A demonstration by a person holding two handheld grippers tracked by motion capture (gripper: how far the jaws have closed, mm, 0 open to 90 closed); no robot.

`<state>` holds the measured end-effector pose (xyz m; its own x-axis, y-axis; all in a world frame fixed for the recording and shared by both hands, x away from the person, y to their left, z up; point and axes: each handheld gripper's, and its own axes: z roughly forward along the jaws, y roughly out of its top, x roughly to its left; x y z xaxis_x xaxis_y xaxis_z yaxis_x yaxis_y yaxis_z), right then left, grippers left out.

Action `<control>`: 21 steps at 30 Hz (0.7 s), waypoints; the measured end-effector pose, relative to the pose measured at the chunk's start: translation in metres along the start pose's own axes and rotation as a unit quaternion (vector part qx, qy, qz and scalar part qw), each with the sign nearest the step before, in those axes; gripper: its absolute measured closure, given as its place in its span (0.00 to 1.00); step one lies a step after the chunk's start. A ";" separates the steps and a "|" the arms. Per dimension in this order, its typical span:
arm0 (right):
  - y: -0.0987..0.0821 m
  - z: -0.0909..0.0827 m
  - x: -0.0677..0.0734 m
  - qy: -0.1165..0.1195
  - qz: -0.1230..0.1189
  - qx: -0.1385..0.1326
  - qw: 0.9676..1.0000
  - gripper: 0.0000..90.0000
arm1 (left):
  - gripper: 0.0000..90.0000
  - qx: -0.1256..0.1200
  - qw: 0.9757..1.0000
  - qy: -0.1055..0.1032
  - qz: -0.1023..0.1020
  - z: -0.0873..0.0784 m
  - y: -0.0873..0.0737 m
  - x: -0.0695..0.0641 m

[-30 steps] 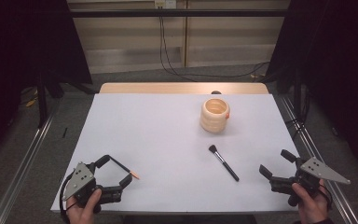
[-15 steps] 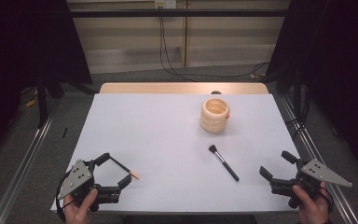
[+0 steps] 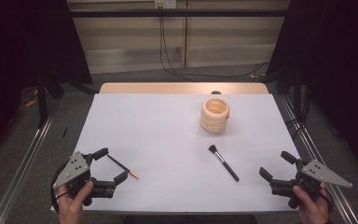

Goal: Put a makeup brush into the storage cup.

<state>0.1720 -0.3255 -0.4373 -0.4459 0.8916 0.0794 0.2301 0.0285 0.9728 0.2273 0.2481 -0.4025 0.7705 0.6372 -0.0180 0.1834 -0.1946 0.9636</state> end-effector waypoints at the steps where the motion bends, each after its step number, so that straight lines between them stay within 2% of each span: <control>1: 0.000 0.000 0.000 0.000 -0.001 0.000 1.000 0.00 | 0.02 -0.001 1.000 -0.001 -0.005 0.000 0.003 0.002; 4: 0.000 0.001 -0.001 0.001 0.004 0.002 1.000 0.00 | 0.02 0.010 1.000 -0.003 0.000 0.000 0.006 0.008; 5: 0.000 0.001 -0.001 0.001 0.004 0.003 1.000 0.00 | 0.02 0.011 1.000 -0.010 0.000 0.000 0.007 0.011; 9: -0.001 0.002 -0.002 -0.002 0.003 0.000 1.000 0.00 | 0.02 0.016 1.000 -0.009 0.006 0.001 0.012 0.015; 11: -0.001 0.002 -0.002 -0.002 0.003 0.000 1.000 0.00 | 0.02 0.027 0.999 -0.017 0.013 0.002 0.017 0.019; 17: -0.001 0.001 -0.002 0.000 0.004 0.001 1.000 0.00 | 0.02 0.040 0.999 -0.034 0.012 0.006 0.020 0.025; 20: -0.001 0.001 -0.002 -0.002 0.007 0.000 1.000 0.00 | 0.02 0.055 0.997 -0.040 0.026 0.007 0.022 0.029; 21: -0.001 0.001 -0.002 -0.002 0.007 0.000 1.000 0.00 | 0.02 0.054 0.997 -0.048 0.022 0.008 0.022 0.030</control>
<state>0.1737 -0.3265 -0.4382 -0.4397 0.8933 0.0930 0.2374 0.0158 0.9713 0.2597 0.2567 -0.3838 0.8336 0.5523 -0.0065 0.2088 -0.3042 0.9294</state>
